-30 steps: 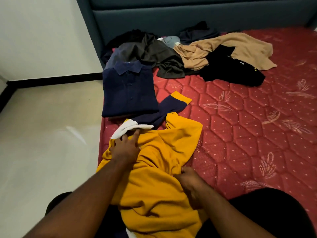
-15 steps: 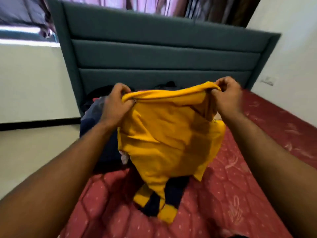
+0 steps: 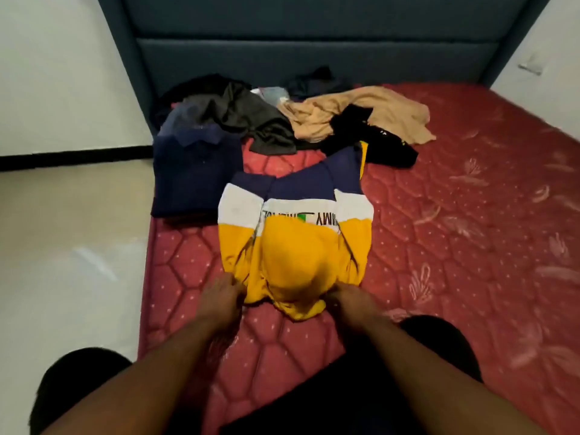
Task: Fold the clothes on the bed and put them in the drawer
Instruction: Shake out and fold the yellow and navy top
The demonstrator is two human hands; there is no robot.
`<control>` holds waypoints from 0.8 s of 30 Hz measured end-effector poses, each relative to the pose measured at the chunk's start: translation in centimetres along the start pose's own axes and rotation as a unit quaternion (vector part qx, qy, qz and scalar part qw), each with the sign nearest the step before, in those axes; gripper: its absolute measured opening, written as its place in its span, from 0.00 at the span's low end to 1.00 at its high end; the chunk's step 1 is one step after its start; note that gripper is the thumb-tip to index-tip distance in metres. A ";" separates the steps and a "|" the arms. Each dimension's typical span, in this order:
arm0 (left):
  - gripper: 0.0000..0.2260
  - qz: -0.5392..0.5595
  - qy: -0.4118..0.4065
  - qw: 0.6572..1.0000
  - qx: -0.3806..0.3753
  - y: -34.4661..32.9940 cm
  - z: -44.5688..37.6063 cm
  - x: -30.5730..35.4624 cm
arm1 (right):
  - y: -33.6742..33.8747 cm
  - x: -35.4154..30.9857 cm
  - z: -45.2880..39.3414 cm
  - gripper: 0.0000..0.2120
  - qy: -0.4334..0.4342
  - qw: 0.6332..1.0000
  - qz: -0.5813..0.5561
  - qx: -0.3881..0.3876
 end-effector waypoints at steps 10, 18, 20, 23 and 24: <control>0.09 -0.130 -0.165 0.972 0.108 1.4 0.0 1.1 | 1.3 -1.9 0.0 0.14 0.054 0.984 0.123 0.120; 0.14 0.369 -0.040 0.868 0.329 15.0 -2.6 -0.6 | 17.7 2.7 -1.7 0.08 0.049 0.861 -0.389 0.323; 0.17 0.226 0.006 0.956 0.189 13.1 -5.3 0.3 | 16.1 2.7 -3.8 0.13 -0.008 0.946 -0.269 0.179; 0.14 0.057 0.061 0.994 -0.074 5.4 -6.4 -1.0 | 9.3 4.6 -4.7 0.18 -0.066 0.988 -0.137 -0.004; 0.13 0.045 0.061 0.992 -0.101 3.9 -5.7 -1.5 | 7.6 5.0 -4.5 0.18 -0.061 0.991 -0.112 -0.026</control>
Point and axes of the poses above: each hand's wrist, its own z-axis away from the middle knuckle, its own y-axis out of the back of the hand, x = y × z, the point moved 8 cm from there along -z, towards the middle knuckle, and after that the axes turned 4 degrees about -x, right-handed, at the moved point
